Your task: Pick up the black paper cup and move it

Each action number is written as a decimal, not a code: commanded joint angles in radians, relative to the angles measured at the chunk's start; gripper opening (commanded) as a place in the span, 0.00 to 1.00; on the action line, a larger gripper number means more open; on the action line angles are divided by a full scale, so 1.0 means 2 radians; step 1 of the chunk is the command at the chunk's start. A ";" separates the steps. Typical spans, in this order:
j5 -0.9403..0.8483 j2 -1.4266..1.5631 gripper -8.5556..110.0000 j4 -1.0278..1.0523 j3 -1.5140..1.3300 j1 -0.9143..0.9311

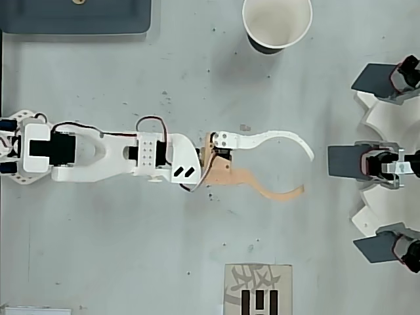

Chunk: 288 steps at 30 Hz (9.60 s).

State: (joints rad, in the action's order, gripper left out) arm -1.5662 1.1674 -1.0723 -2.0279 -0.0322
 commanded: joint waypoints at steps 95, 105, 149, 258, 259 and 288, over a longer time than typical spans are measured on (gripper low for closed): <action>0.014 0.407 0.47 -0.097 -0.482 -0.136; 0.009 0.364 0.50 -0.088 -0.430 -0.166; 0.026 -0.064 0.51 -0.054 0.048 -0.216; -0.031 0.008 0.13 0.006 0.047 -0.205; -0.032 0.018 0.13 -0.001 0.031 -0.202; -0.047 0.236 0.13 -0.068 -0.230 -0.127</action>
State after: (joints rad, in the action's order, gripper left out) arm -1.6536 1.5616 -1.1858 -2.4804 -0.3037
